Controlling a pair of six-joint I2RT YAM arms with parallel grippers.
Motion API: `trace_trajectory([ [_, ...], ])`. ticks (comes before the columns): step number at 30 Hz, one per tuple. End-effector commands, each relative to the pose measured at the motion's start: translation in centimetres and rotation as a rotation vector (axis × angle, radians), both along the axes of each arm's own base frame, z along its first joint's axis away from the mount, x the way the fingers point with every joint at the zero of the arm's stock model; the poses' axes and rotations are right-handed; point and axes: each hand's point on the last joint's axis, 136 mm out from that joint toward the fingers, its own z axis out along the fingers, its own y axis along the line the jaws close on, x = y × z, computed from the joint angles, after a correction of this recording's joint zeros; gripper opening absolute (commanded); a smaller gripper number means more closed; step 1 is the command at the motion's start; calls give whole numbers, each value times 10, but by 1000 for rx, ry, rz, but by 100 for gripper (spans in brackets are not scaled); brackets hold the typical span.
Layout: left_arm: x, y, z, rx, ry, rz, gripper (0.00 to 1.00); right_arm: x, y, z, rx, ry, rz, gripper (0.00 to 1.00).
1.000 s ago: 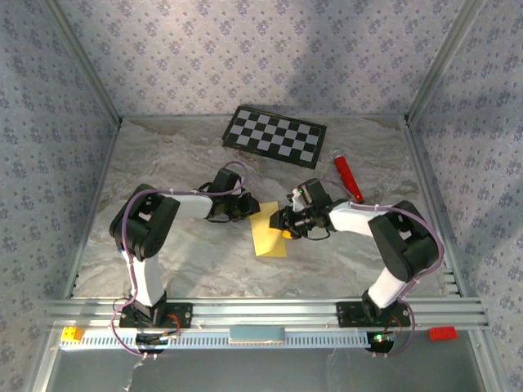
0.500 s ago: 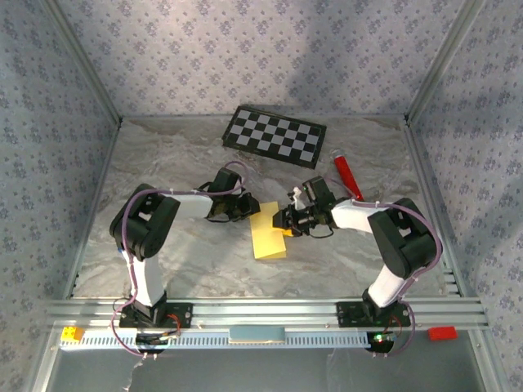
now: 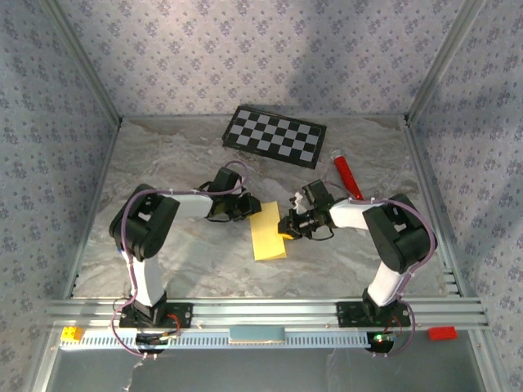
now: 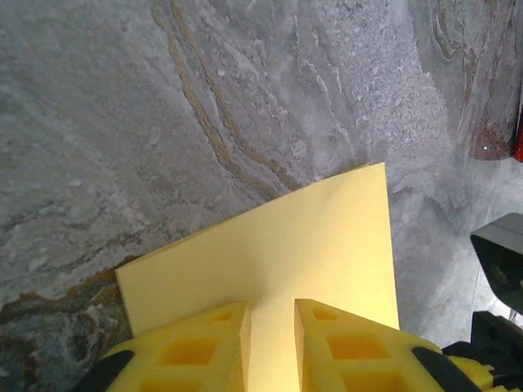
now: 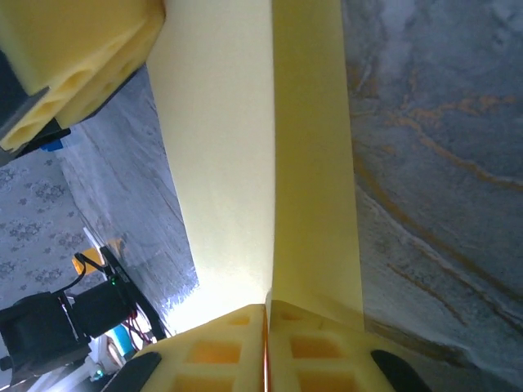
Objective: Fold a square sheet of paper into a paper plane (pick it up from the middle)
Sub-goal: Fold the triangle a second time at the center of the table.
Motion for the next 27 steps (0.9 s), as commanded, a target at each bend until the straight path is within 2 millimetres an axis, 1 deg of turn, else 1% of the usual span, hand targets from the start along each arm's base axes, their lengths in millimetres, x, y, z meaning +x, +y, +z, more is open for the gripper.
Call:
trace_trajectory([
  [1, -7, 0, 22, -8, -40, -29, 29, 5, -1, -1, -7, 10, -41, 6],
  [3, -7, 2, 38, -13, -90, -29, 38, 7, -1, 0, -5, 14, -70, 4],
  [6, -8, 9, 61, 9, -164, -25, 44, 13, -2, 1, -13, 23, -122, 3],
  [11, -17, 26, 87, 53, -281, -12, 46, 20, -2, 1, -1, 50, -223, 3],
  [13, -22, 30, 95, 68, -334, -23, 46, 21, 1, 3, 19, 68, -241, 3],
  [15, -31, 31, 103, 80, -404, -52, 45, 21, 5, 7, 39, 71, -238, 5],
  [19, -53, 23, 107, 118, -528, -156, 45, 21, 11, 15, 61, 51, -205, 12],
  [21, -66, 16, 106, 143, -564, -218, 45, 21, 10, 16, 51, 42, -182, 16],
  [23, -75, 14, 100, 170, -560, -249, 45, 22, 10, 17, 52, 34, -159, 18],
  [25, -82, 13, 93, 190, -531, -256, 45, 25, 8, 16, 47, 29, -151, 18],
  [27, -89, 9, 86, 231, -538, -282, 45, 28, 7, 17, 58, 33, -148, 15],
])
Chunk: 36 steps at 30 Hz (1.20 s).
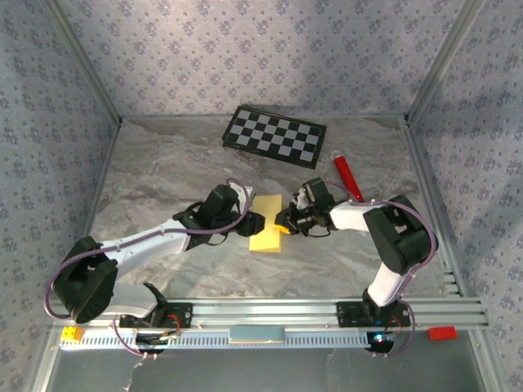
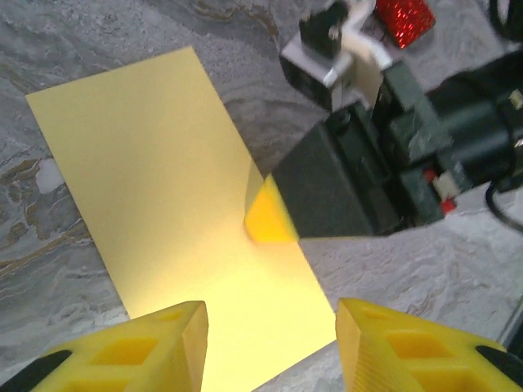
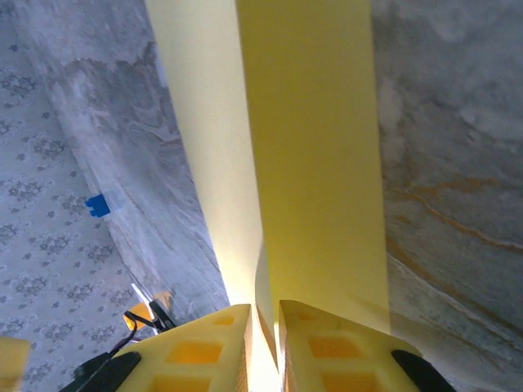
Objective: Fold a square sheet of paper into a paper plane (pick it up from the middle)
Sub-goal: Fold the triangle a second time at the center of the table.
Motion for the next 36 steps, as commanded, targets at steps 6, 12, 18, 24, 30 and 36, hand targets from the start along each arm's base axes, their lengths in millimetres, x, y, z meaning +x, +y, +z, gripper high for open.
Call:
trace_trajectory([
  [6, -27, -11, -24, 286, -164, -85, 49, 6, 0, 6, 22, 14, 41, 7],
  [12, -46, -39, -30, 432, -278, -207, 52, 6, -2, 4, 13, 24, 40, 6],
  [18, -58, -59, -39, 546, -347, -293, 54, 6, -3, 2, 3, 36, 36, 5],
  [24, -65, -64, -53, 582, -332, -326, 56, 7, -3, 1, -1, 37, 32, 5],
  [30, -62, -60, -60, 620, -336, -318, 54, 8, -5, 2, -1, 36, 29, 5],
  [36, -58, -63, -53, 608, -358, -299, 38, 8, -7, 2, -2, 35, 26, 6],
])
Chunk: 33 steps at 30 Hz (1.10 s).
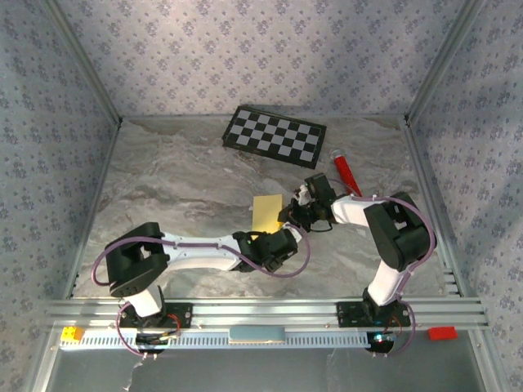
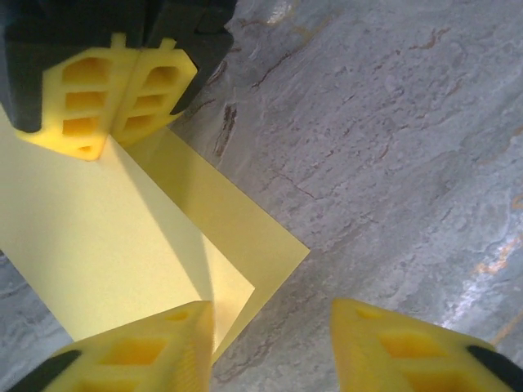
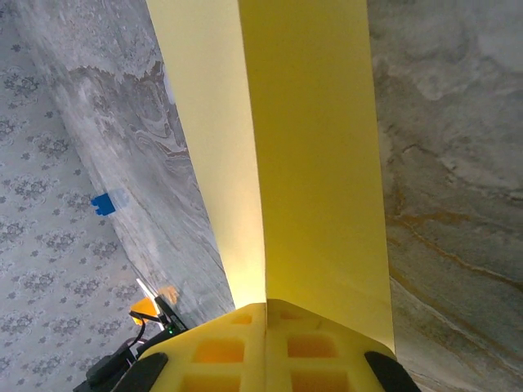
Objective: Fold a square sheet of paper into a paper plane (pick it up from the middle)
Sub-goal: Fold the triangle a second time at the center of the table.
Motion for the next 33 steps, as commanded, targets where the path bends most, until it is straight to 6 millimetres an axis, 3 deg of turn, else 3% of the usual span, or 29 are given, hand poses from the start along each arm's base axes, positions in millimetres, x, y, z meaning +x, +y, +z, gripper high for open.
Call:
trace_trajectory([
  [1, 6, -6, 13, -12, -42, 9, 36, 1, -1, 0, 0, 4, 13, 6],
  [17, 14, -3, 24, -35, -77, 41, 1, 2, -4, 1, 2, -1, 9, 10],
  [22, 15, -4, 28, -81, -36, 51, 0, 5, -10, 6, -5, -26, -1, 16],
  [26, 16, -9, 36, -192, 66, 63, 0, 8, -24, 13, -34, -59, -23, 25],
  [30, 19, -11, 42, -330, 204, 91, 0, 8, -49, 19, -88, -96, -76, 41],
  [33, 21, -10, 44, -402, 279, 107, 0, 7, -67, 22, -119, -119, -121, 44],
])
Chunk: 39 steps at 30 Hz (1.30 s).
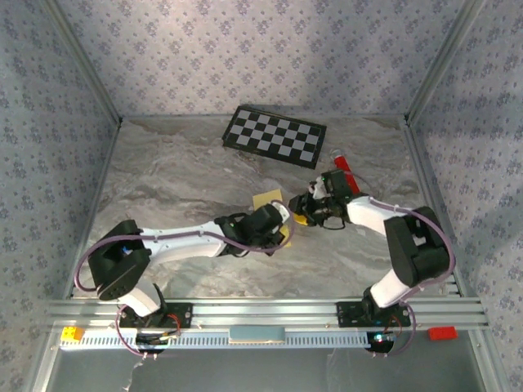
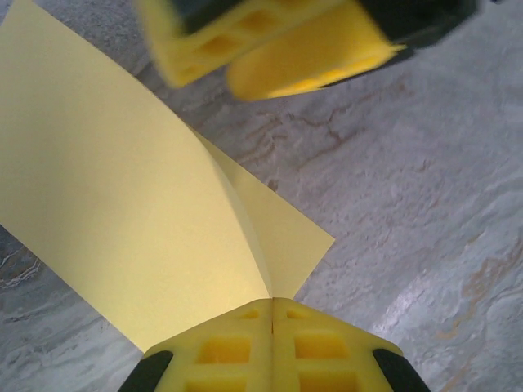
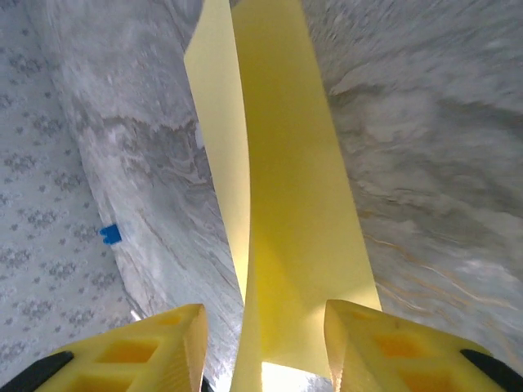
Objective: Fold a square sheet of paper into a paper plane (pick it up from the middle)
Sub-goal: Fold the triangle a second time at the center of the table.
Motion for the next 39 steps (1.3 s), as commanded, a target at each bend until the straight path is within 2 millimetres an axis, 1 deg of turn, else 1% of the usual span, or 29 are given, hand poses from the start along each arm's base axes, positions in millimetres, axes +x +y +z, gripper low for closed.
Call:
trace_trajectory([
  [1, -12, -11, 10, -148, 126, -23, 0, -10, -24, -7, -72, 8, -40, 44],
  [5, -9, -10, 9, -195, 185, -11, 0, -15, -26, -2, -54, -13, -36, 43],
  [10, -3, -7, 7, -259, 231, 19, 0, -23, -17, -1, -31, -14, -2, 34],
  [14, 0, -4, 7, -272, 242, 32, 0, -28, -11, -6, -37, 3, 13, 25],
  [17, 2, -1, 4, -264, 246, 39, 0, -32, 0, -8, -21, 14, 52, 18],
  [21, 3, 1, 2, -256, 244, 50, 0, -37, 10, -19, -49, 51, 92, 10],
  [25, 4, 2, -1, -246, 244, 63, 0, -41, 24, -22, -26, 53, 124, 8],
  [27, 5, 2, -3, -238, 245, 67, 2, -41, 28, -19, -14, 40, 126, 8],
  [33, 8, 2, -7, -234, 248, 85, 12, -42, 34, -16, 13, 38, 146, 8],
  [39, 12, 3, -8, -238, 241, 108, 16, -42, 35, -16, 18, 38, 148, 8],
])
